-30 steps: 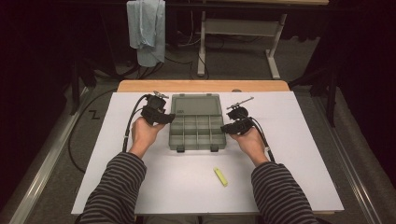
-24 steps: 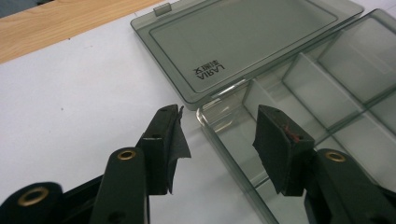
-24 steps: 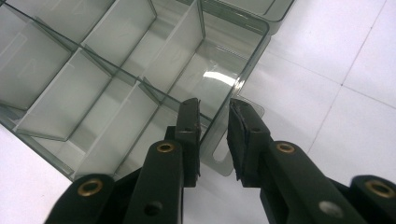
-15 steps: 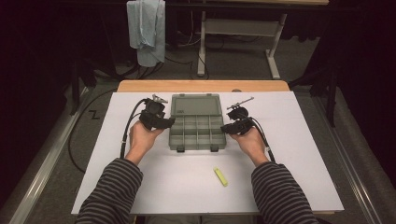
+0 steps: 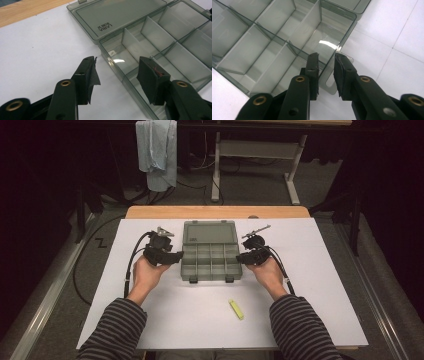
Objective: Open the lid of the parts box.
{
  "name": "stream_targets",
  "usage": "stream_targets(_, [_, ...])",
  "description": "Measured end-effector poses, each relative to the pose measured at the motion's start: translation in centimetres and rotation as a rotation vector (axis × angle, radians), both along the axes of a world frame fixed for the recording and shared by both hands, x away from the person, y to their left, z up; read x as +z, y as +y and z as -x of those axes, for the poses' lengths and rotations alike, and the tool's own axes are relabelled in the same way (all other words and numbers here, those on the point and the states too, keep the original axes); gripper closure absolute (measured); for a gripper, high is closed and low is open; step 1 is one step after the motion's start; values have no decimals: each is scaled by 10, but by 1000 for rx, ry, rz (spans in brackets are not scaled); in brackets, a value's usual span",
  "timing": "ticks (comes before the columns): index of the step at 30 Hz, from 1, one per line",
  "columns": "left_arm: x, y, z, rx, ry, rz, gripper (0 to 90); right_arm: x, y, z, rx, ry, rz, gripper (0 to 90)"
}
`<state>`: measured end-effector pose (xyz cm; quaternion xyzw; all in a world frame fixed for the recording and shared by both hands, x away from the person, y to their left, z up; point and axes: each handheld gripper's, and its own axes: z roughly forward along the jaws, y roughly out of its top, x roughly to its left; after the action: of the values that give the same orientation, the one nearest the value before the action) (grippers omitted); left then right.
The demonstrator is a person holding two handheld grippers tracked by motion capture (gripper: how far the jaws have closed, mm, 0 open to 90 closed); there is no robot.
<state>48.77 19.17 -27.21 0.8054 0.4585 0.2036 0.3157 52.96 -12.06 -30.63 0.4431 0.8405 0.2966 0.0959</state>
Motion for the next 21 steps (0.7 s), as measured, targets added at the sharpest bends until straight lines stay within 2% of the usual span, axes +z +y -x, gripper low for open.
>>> stream_targets(2, [0, 3, 3, -1, 1, 15, 479, 0, 0, 0, 9, -5, 1, 758])
stream_targets(7, [-1, 6, 10, 0, -3, 20, 476, 2, -3, 3, 23, -8, -13, 740])
stream_targets(10, [0, 6, 13, -1, -2, 19, 472, 5, -7, 9, 37, -29, -26, 741])
stream_targets(15, [4, 6, 19, -3, -36, 25, 457, 7, -15, 15, 46, -47, -39, 741])
stream_targets(21, [6, 9, 26, 3, -53, 39, 454, 8, -22, 21, 53, -64, -65, 740])
